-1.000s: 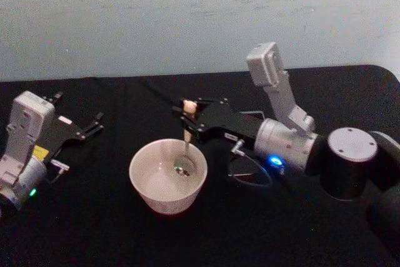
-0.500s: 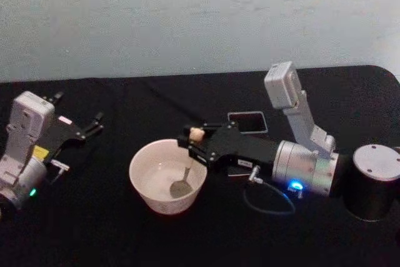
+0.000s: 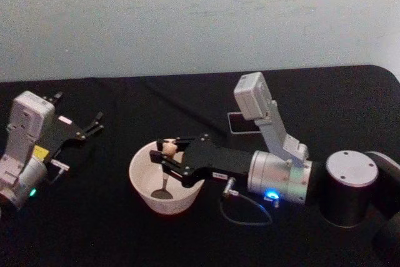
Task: Pick up the stirring spoon with one hand, stir inside the cup, then place it back in its original position.
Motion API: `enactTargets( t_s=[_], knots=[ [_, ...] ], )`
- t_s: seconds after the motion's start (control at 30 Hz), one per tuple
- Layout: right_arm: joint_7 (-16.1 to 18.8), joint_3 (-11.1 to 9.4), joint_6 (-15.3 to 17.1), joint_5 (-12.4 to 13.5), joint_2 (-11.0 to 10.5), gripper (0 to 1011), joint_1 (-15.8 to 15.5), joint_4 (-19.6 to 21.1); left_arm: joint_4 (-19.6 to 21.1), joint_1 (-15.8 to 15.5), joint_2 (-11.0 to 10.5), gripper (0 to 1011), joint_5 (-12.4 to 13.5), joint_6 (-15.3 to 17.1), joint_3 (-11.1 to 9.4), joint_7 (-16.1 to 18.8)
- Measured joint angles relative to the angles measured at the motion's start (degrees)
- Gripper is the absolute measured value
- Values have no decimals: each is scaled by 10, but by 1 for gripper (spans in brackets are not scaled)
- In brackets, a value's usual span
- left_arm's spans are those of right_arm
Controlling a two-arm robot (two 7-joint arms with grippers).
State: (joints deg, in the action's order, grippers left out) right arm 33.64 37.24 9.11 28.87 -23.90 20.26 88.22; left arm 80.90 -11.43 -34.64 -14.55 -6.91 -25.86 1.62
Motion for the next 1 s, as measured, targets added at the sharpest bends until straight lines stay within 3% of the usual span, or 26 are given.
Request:
enactTargets(
  t_s=[0.47, 0.73, 1.0],
  knots=[
    [-40, 7, -2, -20, 54, 223, 34, -59, 0, 0, 0, 1001, 0, 0, 0, 0],
    [-61, -7, -3, -30, 81, 223, 52, -98, 0, 0, 0, 1001, 0, 0, 0, 0],
    [-74, -28, -1, -31, 92, 223, 62, -117, 0, 0, 0, 1002, 0, 0, 0, 0]
  ],
)
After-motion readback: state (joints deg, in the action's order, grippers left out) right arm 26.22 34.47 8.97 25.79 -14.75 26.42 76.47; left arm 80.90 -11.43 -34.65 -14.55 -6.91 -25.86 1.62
